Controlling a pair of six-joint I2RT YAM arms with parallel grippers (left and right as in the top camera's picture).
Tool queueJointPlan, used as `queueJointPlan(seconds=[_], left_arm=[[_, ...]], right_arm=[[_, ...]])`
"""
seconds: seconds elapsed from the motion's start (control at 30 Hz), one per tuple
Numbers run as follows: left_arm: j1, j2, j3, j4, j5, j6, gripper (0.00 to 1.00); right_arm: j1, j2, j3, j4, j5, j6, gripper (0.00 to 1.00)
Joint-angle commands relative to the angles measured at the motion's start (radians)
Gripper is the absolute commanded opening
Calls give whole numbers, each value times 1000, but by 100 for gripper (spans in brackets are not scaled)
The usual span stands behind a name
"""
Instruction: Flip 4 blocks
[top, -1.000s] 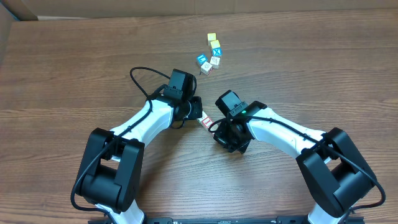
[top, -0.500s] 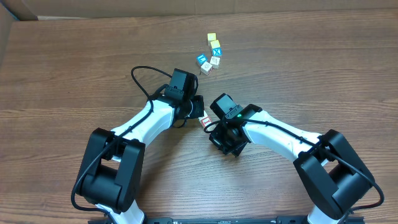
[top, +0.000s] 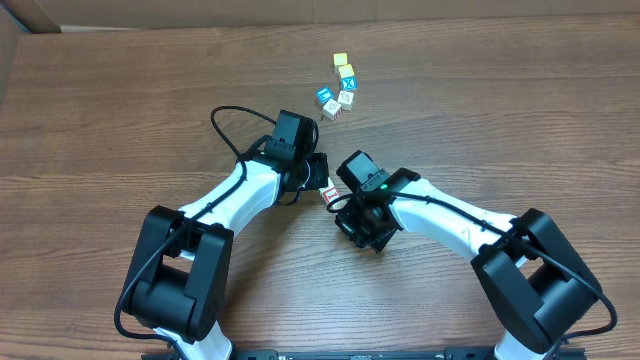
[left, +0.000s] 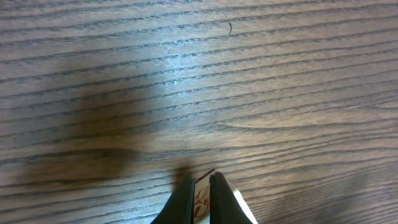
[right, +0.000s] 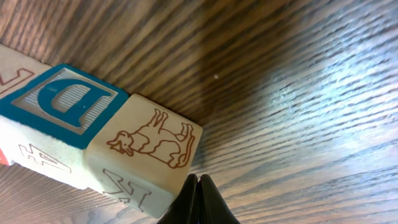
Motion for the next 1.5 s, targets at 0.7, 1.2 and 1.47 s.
queueJointPlan(seconds=[0.7,1.2,1.47], left_arm=[[-20,13,3,8,50,11,4],[-20,13,3,9,50,11,4],[-20,13,3,9,49,11,4]], right_arm=[[77,-21,13,70,53,67,4],[104,-21,13,95,60,71,5],[106,-21,13,95,61,70,5]])
